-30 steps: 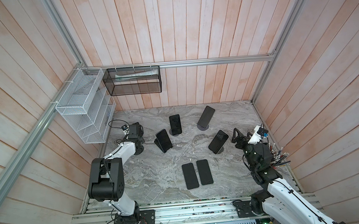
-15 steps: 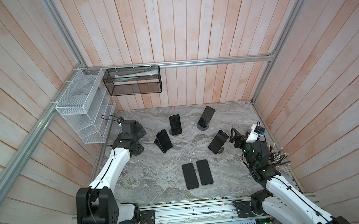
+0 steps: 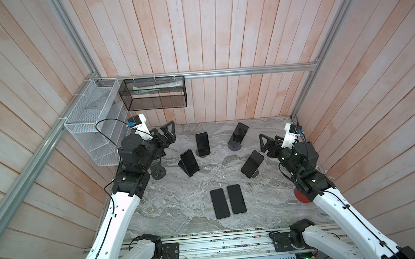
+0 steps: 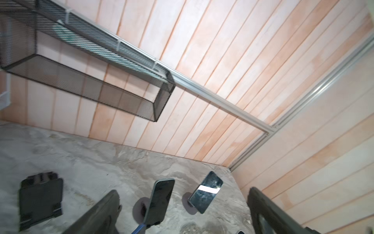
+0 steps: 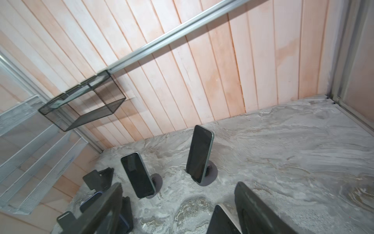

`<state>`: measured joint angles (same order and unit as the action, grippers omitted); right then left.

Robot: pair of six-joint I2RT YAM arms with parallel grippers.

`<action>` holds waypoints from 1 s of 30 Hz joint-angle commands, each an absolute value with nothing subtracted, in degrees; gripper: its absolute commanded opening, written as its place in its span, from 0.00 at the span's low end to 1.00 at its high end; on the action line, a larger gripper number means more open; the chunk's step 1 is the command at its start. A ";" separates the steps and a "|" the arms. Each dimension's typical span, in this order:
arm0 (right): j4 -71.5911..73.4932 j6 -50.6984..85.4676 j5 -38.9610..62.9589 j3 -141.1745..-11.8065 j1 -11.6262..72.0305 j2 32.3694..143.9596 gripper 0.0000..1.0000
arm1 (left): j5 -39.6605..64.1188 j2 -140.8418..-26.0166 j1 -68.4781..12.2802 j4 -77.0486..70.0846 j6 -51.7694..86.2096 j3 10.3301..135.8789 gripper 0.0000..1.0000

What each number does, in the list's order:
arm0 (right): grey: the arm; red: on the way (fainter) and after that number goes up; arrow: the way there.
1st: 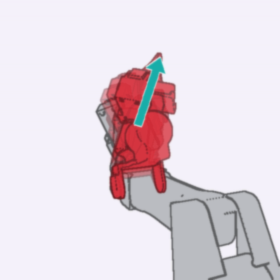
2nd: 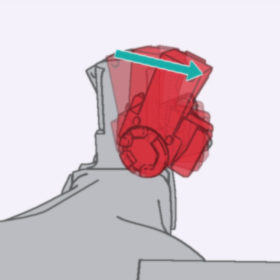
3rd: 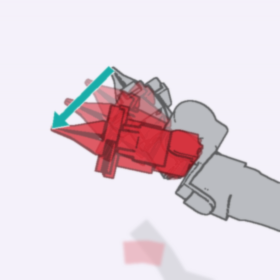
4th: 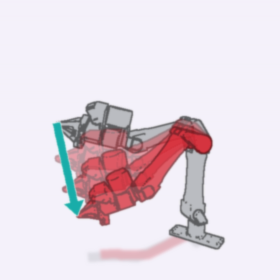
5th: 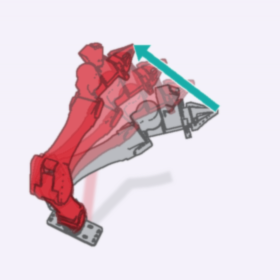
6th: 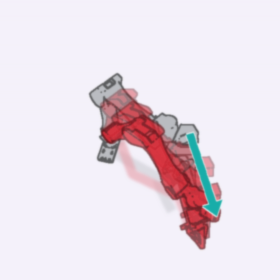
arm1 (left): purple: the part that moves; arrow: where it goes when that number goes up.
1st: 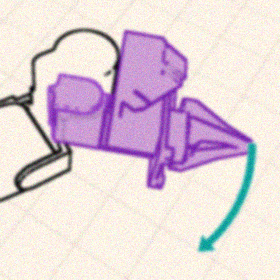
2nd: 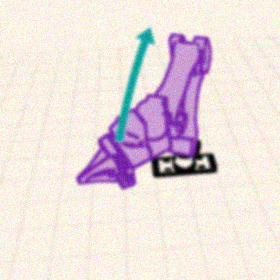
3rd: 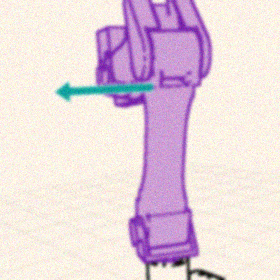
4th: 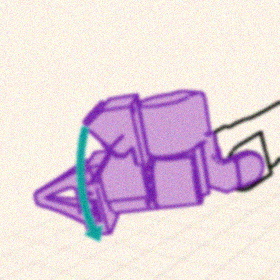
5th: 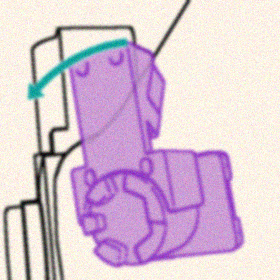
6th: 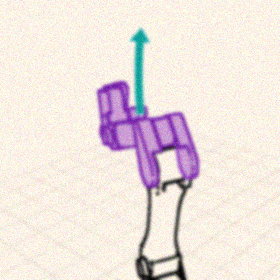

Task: Remove the phone from the phone stand
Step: Place the phone stand at the middle-left of the table, then remove the phone from the phone stand.

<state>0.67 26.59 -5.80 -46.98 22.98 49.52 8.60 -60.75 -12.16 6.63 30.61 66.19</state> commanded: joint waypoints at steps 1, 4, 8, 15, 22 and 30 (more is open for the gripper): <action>-8.73 27.70 -9.12 -47.00 26.10 46.97 0.87 | 15.84 -62.58 -12.17 0.34 33.15 66.55 1.00; -10.96 28.37 -11.54 -46.77 29.30 45.71 0.86 | 17.33 -63.62 -12.30 -0.52 33.73 63.62 1.00; -12.72 28.24 -14.24 -47.74 33.91 46.24 0.85 | 18.34 -63.19 -12.25 -3.96 34.69 58.49 1.00; -6.76 26.20 -17.43 -49.75 43.22 52.55 0.84 | 17.94 -62.71 -9.69 -6.44 39.41 53.12 1.00; 0.34 22.38 -17.54 -57.12 48.66 66.58 0.86 | 13.53 -61.83 -6.07 -5.11 42.54 50.54 1.00; 3.70 18.26 -13.76 -68.19 50.80 83.95 0.93 | 13.41 -63.35 -3.71 -4.22 43.23 50.82 1.00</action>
<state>1.76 20.86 -15.55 -64.58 50.04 80.16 14.26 -62.85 -4.64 -3.70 42.35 51.20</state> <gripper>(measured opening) 0.927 0.999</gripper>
